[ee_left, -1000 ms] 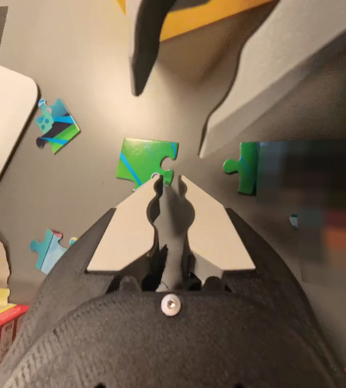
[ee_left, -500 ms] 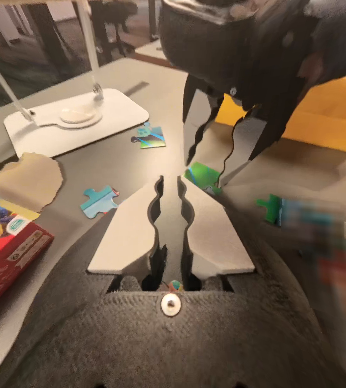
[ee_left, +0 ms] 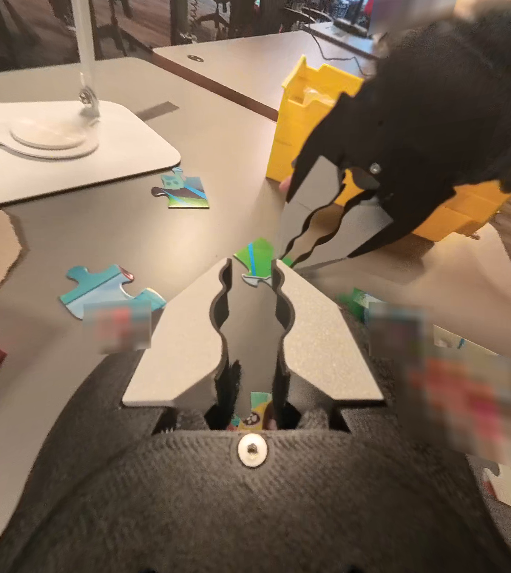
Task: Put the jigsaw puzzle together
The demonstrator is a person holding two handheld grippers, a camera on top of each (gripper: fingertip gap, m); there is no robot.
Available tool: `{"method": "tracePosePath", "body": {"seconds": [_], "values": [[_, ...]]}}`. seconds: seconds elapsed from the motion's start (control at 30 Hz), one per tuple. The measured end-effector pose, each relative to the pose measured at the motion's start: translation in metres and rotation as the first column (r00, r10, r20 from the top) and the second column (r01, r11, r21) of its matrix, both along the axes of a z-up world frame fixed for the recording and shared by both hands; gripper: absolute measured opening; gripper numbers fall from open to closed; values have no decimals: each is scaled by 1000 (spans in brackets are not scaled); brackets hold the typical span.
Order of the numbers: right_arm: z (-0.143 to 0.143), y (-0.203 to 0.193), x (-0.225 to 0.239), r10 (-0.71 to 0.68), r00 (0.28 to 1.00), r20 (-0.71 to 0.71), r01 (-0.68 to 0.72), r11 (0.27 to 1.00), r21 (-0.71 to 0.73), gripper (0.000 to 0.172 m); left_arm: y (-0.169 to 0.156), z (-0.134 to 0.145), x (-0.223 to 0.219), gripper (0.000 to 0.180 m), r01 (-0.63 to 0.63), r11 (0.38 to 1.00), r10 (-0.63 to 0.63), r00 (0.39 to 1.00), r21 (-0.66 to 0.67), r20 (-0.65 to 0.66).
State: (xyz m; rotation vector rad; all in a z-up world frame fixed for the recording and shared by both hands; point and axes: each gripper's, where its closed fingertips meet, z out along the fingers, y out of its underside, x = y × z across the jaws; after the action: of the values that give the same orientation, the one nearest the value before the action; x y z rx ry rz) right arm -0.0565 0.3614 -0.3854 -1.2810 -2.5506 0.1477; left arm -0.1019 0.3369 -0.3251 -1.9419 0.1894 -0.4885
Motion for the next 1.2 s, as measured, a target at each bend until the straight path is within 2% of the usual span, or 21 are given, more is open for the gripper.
{"method": "tracePosePath", "body": {"seconds": [0.07,0.13,0.2,0.3,0.4,0.47,0.5,0.53,0.63,0.77,0.8,0.9,1.07,1.2], "values": [[1,2,1,-32,997,-76,35,999,42,11,0,-1,1,25,8,1000,-7,1000,-10,25],[4,4,3,-74,993,-96,75,997,12,34,0,-3,4,25,21,1000,-20,999,-23,48],[8,5,2,-142,987,-69,135,985,-104,52,0,-4,6,25,29,999,-27,998,-31,61],[4,11,2,-167,985,51,174,968,-180,63,0,-4,6,24,26,999,-24,999,-28,49],[-2,11,2,-97,985,146,120,980,-158,63,-1,-3,3,24,22,1000,-21,999,-21,43],[-3,14,1,-65,979,193,88,990,-114,56,-1,-3,1,23,20,1000,-19,999,-21,46],[-3,15,1,-66,973,219,88,992,-94,54,-2,-3,0,23,19,1000,-18,999,-21,50],[-2,15,1,-72,967,245,93,993,-74,44,-2,-3,-1,23,22,1000,-21,998,-22,57],[-2,14,3,-89,951,295,104,994,-32,43,-4,-4,-1,22,40,999,-37,996,-32,76],[-2,13,4,-105,962,251,123,991,-56,43,-5,-4,-1,22,54,998,-50,995,-42,87],[1,11,4,-111,967,228,132,988,-81,20,-5,-4,0,22,57,997,-53,994,-42,91],[15,6,1,-138,981,140,158,977,-144,15,-5,-4,1,22,67,997,-62,993,-45,98],[18,19,6,-238,961,140,257,956,-141,37,-5,-10,5,22,79,994,-75,995,-69,67],[11,23,-8,-254,964,80,264,947,-181,81,-5,-13,1,21,58,995,-56,998,-77,29]]}}
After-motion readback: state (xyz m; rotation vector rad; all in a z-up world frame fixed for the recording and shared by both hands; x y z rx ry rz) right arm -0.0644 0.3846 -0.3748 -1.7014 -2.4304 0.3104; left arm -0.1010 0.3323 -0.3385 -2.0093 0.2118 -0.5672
